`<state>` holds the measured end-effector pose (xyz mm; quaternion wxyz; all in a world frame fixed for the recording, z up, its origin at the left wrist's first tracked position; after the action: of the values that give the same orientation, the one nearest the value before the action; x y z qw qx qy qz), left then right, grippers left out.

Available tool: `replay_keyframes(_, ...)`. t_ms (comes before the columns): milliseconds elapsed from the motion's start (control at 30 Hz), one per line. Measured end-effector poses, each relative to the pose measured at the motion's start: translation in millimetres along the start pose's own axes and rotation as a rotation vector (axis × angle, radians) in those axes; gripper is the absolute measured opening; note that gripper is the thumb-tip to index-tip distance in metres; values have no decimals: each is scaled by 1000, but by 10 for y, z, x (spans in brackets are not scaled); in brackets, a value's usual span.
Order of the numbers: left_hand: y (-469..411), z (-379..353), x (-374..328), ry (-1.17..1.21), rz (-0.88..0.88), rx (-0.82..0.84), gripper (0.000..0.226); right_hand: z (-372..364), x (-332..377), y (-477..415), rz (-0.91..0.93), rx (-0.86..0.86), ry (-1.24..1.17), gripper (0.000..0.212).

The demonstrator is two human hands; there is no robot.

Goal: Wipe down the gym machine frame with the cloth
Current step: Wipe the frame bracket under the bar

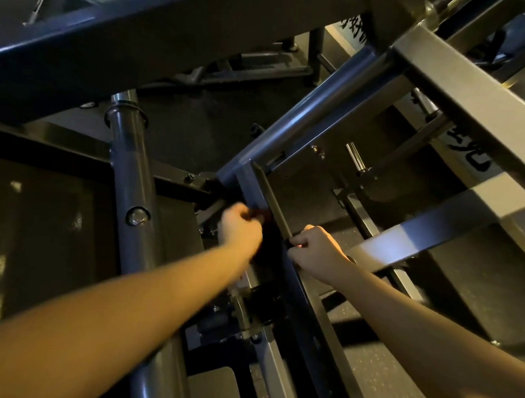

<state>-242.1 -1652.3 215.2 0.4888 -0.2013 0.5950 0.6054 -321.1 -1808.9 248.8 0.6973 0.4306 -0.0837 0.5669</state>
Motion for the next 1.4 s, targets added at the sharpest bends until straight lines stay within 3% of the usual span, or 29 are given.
replay_keyframes(167, -523, 460, -351, 84, 20, -147, 4, 0, -11, -4, -13, 20, -13, 17)
replay_keyframes(300, 16, 75, -8, 131, 45, -41, 7, 14, 24, 39, 4, 2, -49, 23)
replay_keyframes(433, 508, -256, 356, -18, 91, 133, 10, 13, -33, 36, -48, -18, -109, 22)
replay_keyframes(567, 20, -16, -62, 22, 47, 67, 14, 3, -73, 0, -65, 13, -109, 30)
replay_keyframes(700, -225, 247, -367, -2, -19, -43, 4, 23, -76, -9, -61, 42, -118, 27)
replay_keyframes(867, 400, -158, 136, -80, -1, 126, 7, 92, 15, 38, -87, 78, -91, 28)
replay_keyframes(1133, 1867, -820, 832, 1, 205, 394, 10, 128, -60, 393, -142, 227, -48, 29)
replay_keyframes(1267, 1683, -752, 750, -59, 178, 329, 12, -1, -156, 438, -130, 297, 63, 24)
replay_keyframes(1400, 1357, -531, 415, 10, 99, 103, 14, -24, -155, 412, -103, 282, 50, 18)
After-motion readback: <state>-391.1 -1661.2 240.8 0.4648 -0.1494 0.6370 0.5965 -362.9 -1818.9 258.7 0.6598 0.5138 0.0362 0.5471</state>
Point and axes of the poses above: each hand's wrist, its own y-axis away from the middle knuckle, its own z-axis out of the back of the hand, x = y × z, the point moved 7 cm from there along -y, towards the middle knuckle, and after that the axes turned 11 degrees about x, right-handed, at the moved point
